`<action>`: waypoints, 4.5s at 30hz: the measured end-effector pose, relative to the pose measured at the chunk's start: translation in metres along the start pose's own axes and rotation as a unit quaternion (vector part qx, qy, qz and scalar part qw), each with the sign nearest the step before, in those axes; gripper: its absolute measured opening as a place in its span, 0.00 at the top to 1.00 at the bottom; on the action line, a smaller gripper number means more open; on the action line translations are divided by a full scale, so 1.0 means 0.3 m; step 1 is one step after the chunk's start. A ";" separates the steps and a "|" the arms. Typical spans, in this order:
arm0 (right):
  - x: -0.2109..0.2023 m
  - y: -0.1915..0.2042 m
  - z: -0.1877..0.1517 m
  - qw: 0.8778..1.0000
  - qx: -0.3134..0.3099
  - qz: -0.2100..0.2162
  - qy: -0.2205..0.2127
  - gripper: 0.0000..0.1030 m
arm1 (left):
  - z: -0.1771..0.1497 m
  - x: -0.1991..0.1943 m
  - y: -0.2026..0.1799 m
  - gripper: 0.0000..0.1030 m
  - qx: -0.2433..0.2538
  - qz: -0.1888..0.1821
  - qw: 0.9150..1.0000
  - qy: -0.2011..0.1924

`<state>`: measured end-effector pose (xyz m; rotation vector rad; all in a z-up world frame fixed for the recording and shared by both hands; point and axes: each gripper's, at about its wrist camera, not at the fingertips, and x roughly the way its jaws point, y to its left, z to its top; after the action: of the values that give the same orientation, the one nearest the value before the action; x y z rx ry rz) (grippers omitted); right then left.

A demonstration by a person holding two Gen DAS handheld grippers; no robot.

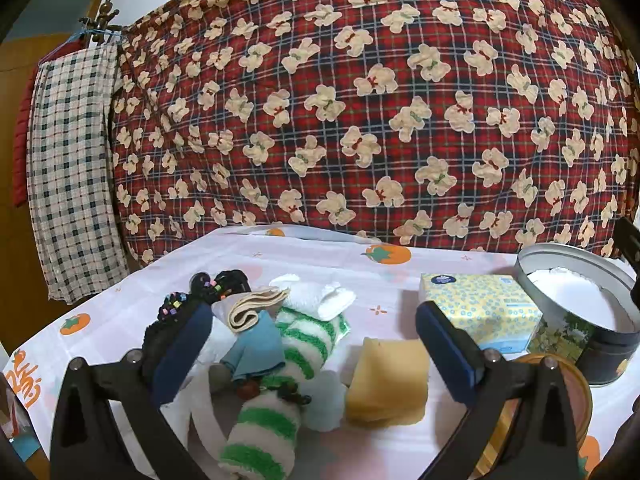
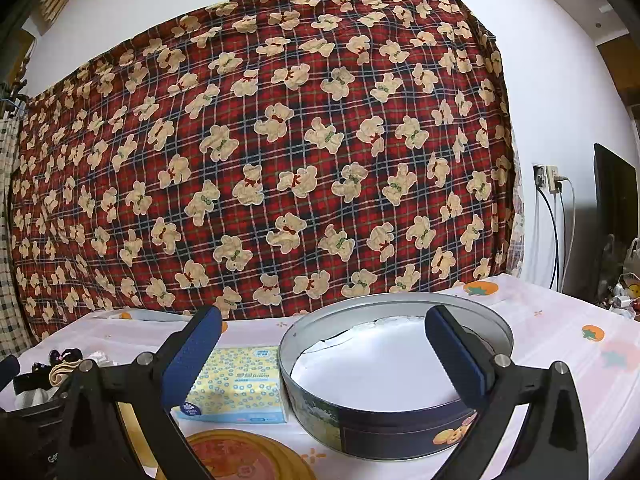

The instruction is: Organize soft objects

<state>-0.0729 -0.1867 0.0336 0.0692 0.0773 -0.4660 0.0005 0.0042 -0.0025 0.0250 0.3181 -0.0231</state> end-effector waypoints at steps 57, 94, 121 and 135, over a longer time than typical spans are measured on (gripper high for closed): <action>-0.072 0.155 -0.040 0.988 -0.071 0.136 -0.028 0.00 | -0.035 -0.045 0.258 0.00 -0.055 0.056 0.996 0.031; -0.044 0.524 -0.244 0.871 -0.085 0.377 0.302 0.24 | -0.170 0.000 0.625 0.02 -0.100 0.138 0.979 0.114; -0.041 0.357 -0.257 0.827 -0.040 0.450 0.334 0.76 | -0.143 0.012 0.427 0.06 -0.039 -0.021 0.987 0.155; -0.114 0.281 -0.197 0.843 -0.012 0.481 0.242 0.79 | -0.182 0.128 0.356 0.47 -0.041 -0.011 0.969 0.244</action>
<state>-0.0689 -0.0913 -0.0180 0.1884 0.5207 0.5785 0.0228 0.1119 -0.0642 -0.0555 0.8121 -0.0249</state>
